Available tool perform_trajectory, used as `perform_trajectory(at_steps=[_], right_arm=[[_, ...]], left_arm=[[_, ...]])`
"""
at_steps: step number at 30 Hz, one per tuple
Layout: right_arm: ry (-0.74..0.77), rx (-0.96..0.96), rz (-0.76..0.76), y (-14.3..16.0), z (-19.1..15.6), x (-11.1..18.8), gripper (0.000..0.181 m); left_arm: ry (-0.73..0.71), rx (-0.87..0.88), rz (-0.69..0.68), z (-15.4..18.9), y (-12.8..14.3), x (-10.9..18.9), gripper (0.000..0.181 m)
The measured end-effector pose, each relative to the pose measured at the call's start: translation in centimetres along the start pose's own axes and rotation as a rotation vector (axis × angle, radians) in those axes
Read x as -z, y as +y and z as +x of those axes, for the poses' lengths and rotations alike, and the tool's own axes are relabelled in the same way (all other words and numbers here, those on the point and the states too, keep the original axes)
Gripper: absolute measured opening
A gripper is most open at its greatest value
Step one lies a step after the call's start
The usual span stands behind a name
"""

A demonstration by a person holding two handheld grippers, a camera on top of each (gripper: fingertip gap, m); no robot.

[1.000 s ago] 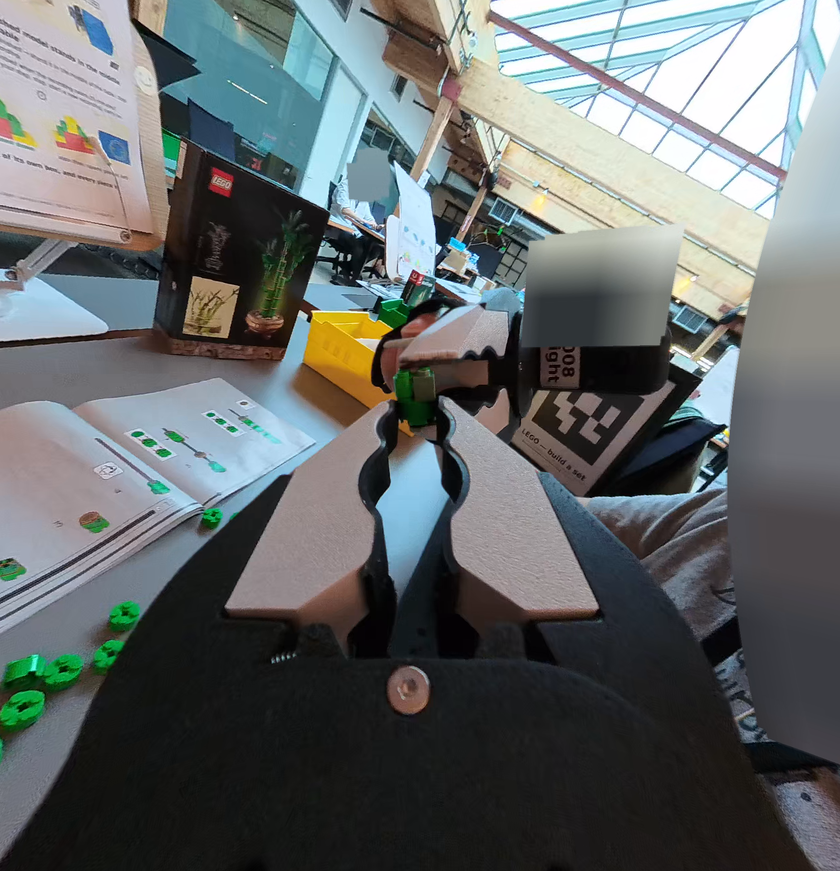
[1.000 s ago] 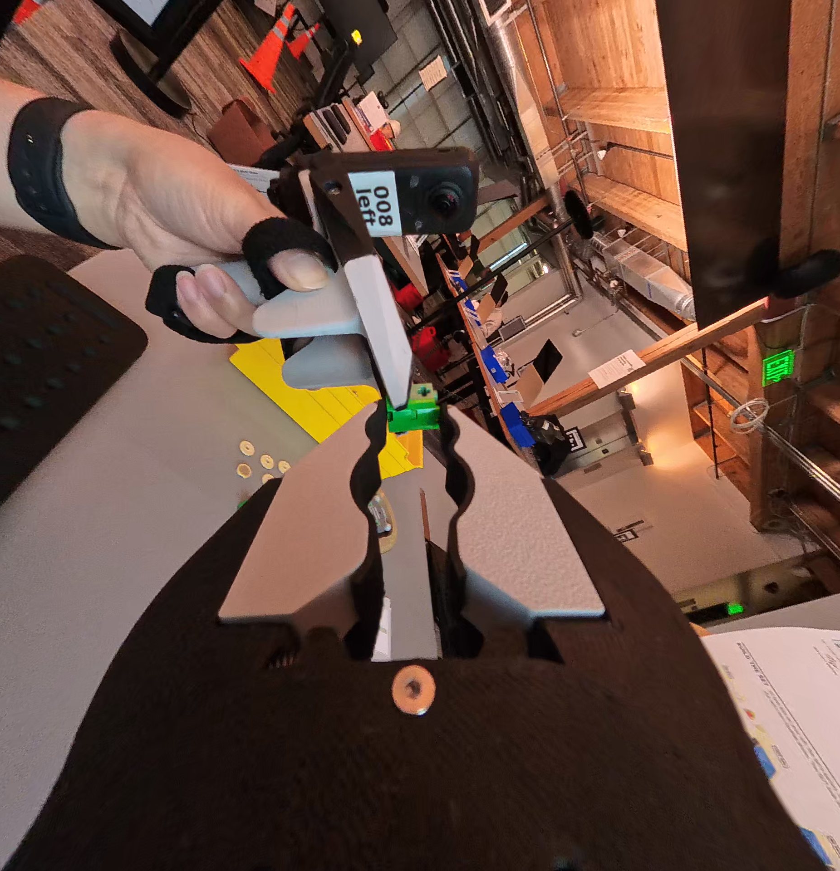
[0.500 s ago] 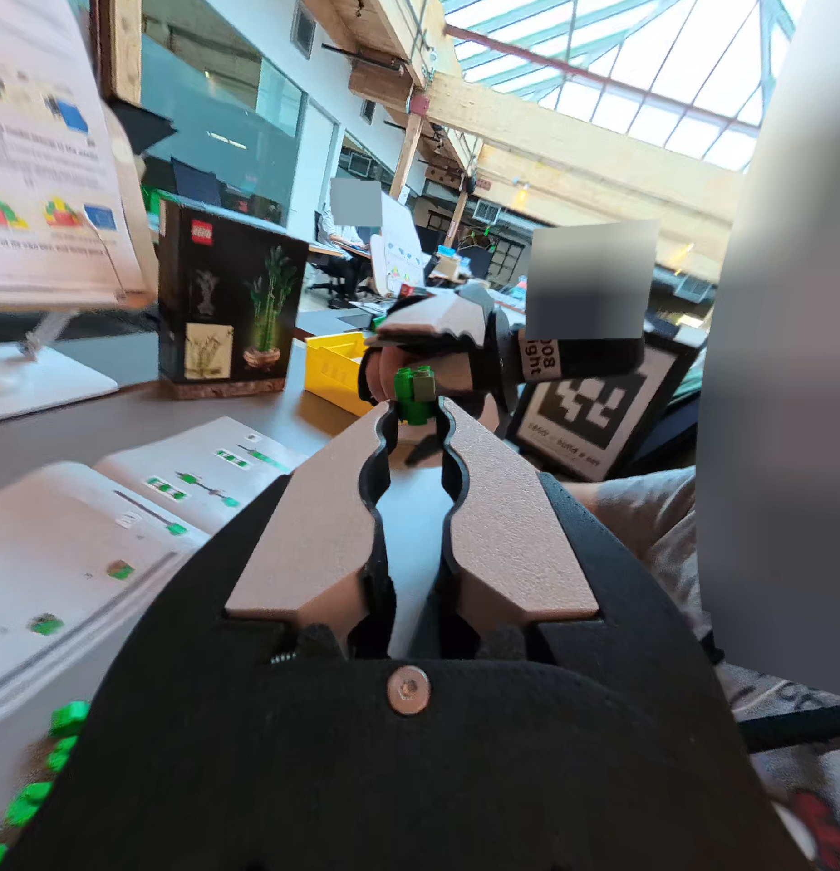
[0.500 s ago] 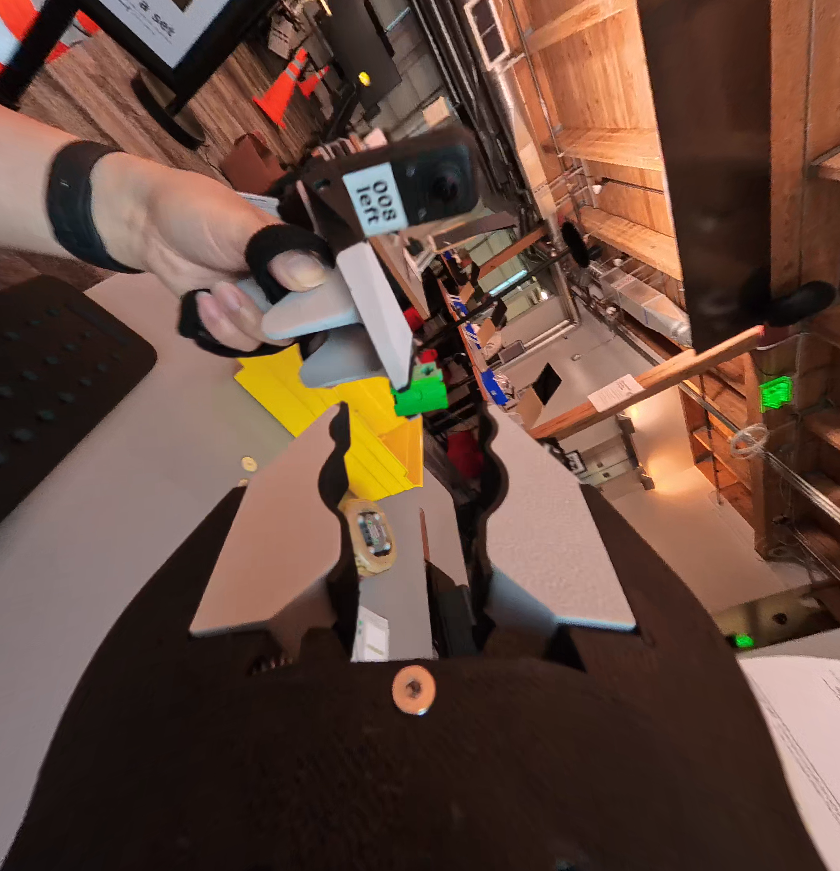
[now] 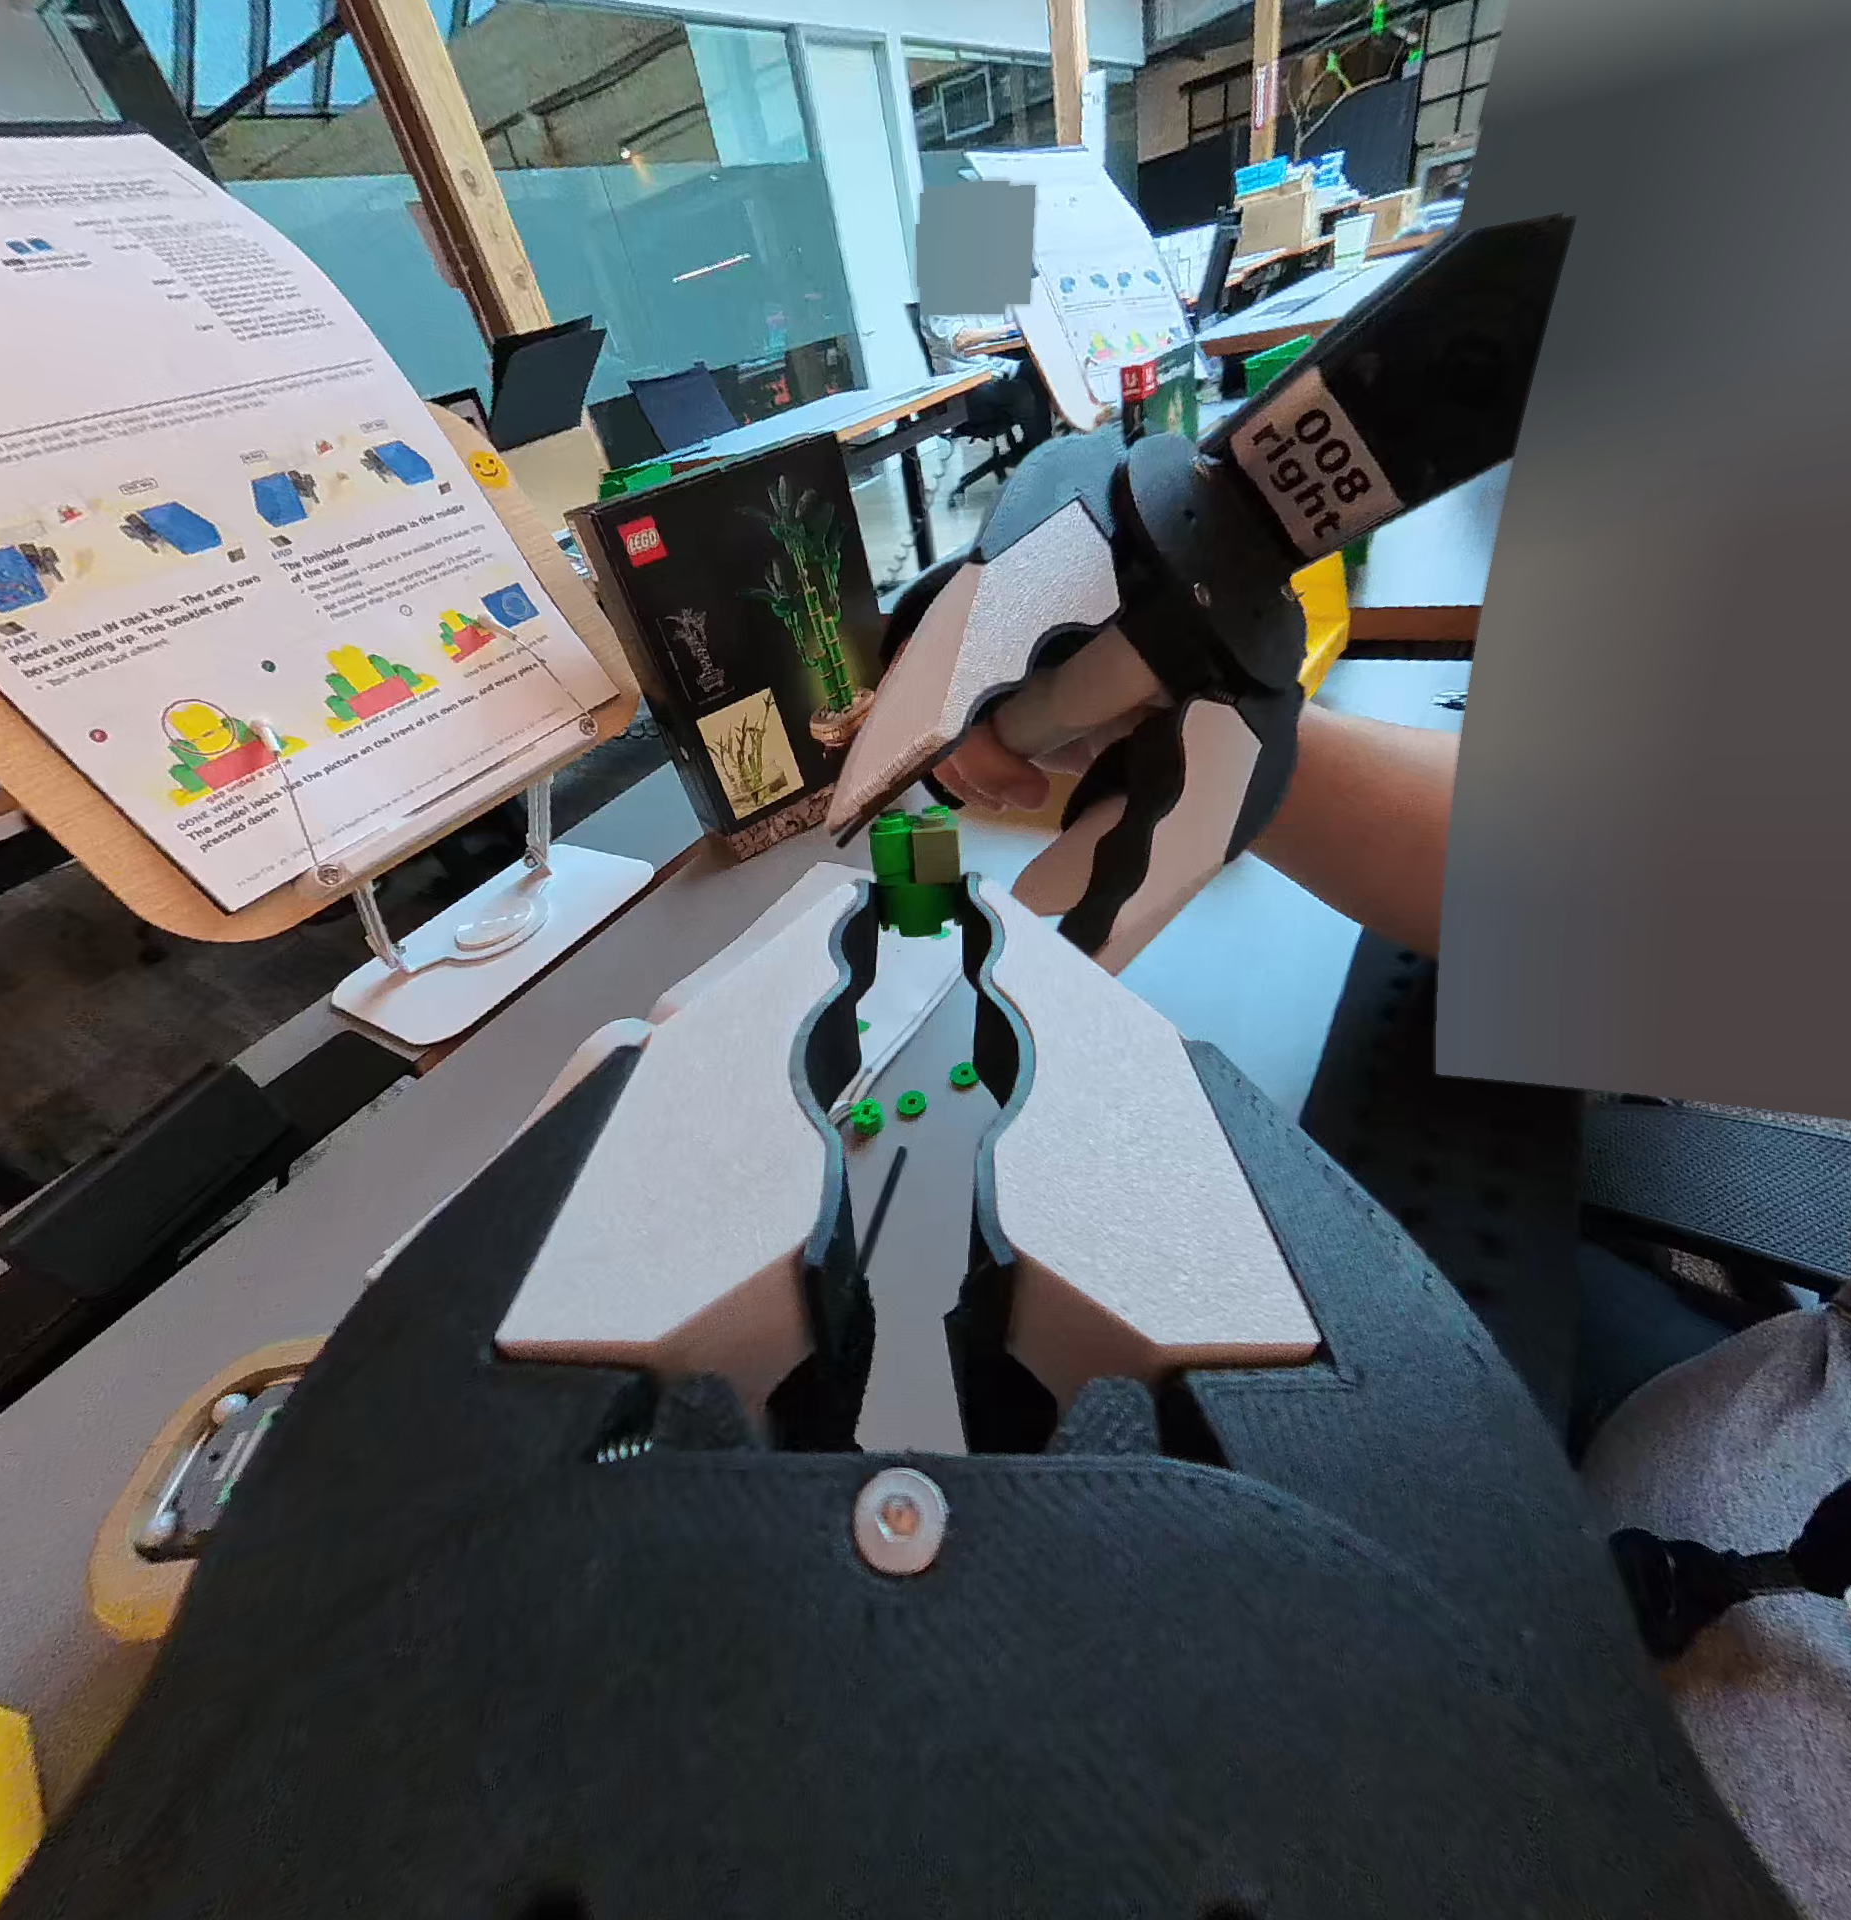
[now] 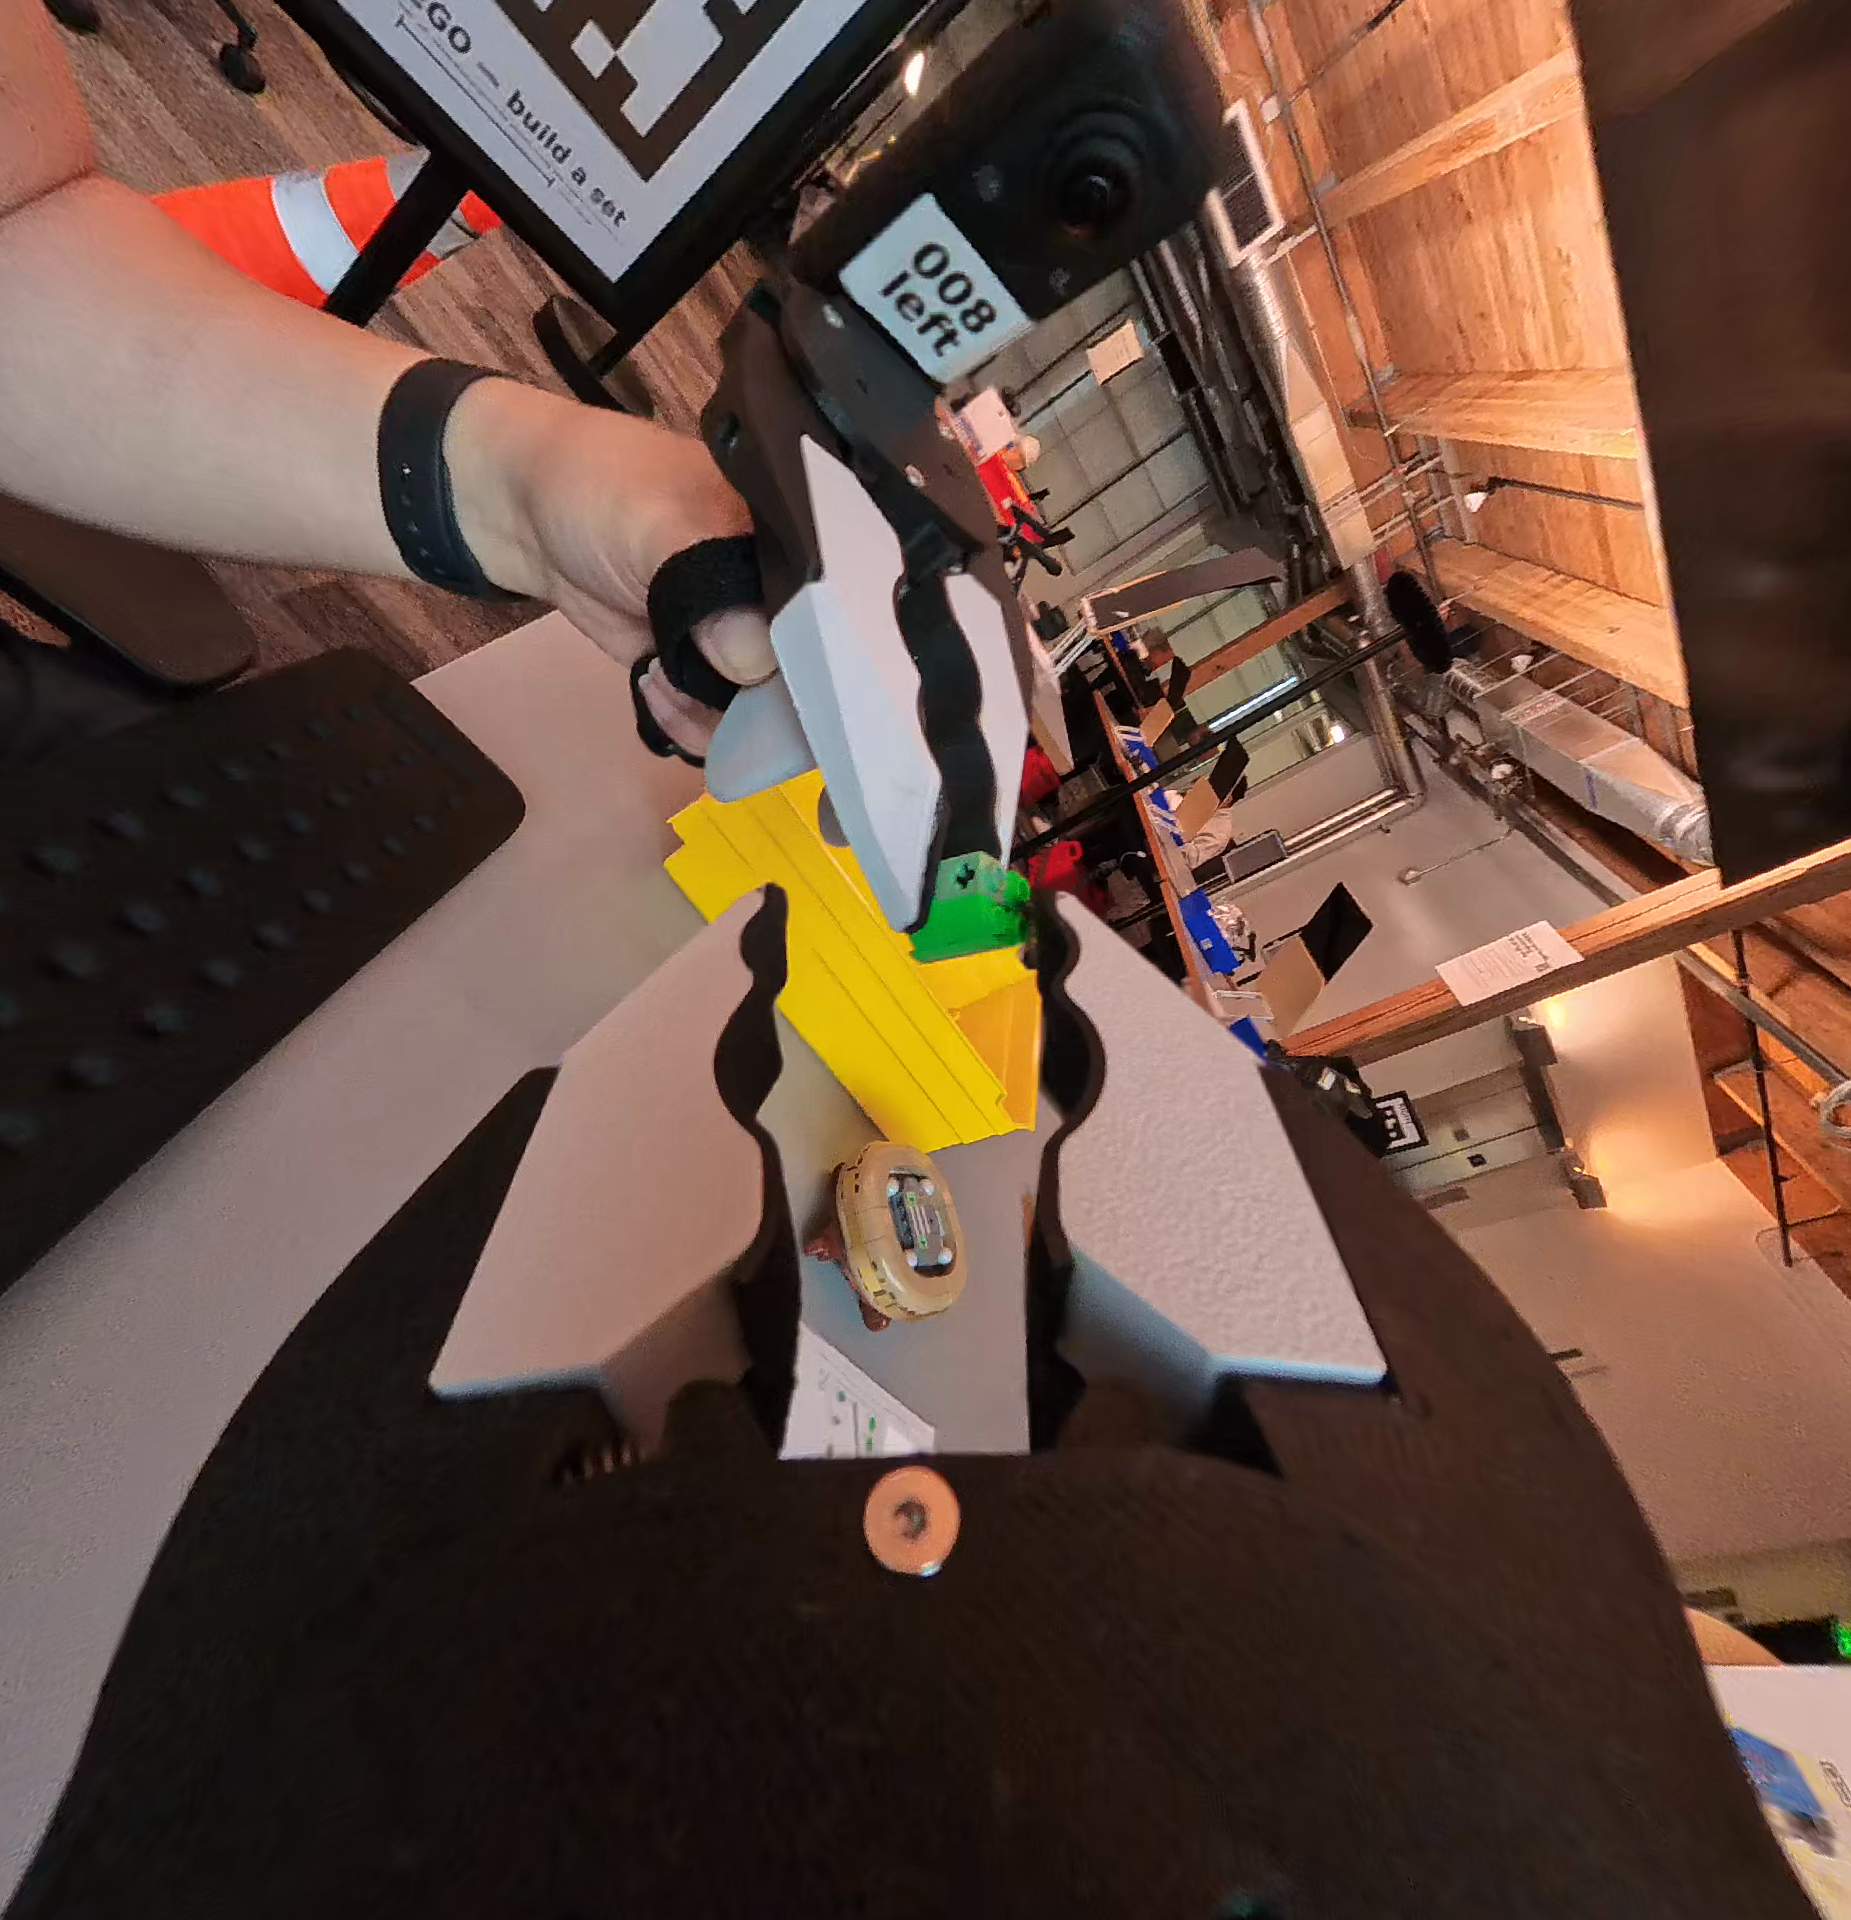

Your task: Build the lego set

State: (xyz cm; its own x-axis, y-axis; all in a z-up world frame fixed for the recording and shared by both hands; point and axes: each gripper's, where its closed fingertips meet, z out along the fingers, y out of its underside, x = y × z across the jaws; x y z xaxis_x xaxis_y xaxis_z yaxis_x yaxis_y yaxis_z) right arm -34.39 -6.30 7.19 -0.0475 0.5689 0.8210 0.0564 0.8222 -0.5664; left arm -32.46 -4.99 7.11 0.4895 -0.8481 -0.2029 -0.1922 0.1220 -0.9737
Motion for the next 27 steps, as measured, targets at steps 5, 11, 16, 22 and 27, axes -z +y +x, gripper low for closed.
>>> perform_trajectory(at_steps=[5, 11, 16, 22, 27], right_arm=[[-0.008, 0.004, 0.000, -0.1, -0.2, -0.1, 0.052], [0.018, -0.146, 0.112, -0.5, 1.2, 0.8, 0.052], [0.005, -0.286, 0.167, 0.6, 1.8, 1.3, 0.050], [-0.209, -0.737, 0.209, 0.7, 0.9, 0.7, 0.033], [-0.266, -1.173, 0.292, 2.3, 2.6, 0.3, 0.021]], left_arm=[[-0.086, -0.085, -0.043, -0.7, 0.1, 0.2, 0.014], [-0.237, -0.243, -0.131, -1.6, 0.4, 0.6, 0.014], [-0.300, -0.377, -0.207, -1.5, 0.8, 0.7, 0.014], [0.078, 0.263, 0.054, -0.2, -0.2, 1.4, 0.013], [0.150, 0.448, 0.097, -1.2, 1.9, 1.6, 0.013]])
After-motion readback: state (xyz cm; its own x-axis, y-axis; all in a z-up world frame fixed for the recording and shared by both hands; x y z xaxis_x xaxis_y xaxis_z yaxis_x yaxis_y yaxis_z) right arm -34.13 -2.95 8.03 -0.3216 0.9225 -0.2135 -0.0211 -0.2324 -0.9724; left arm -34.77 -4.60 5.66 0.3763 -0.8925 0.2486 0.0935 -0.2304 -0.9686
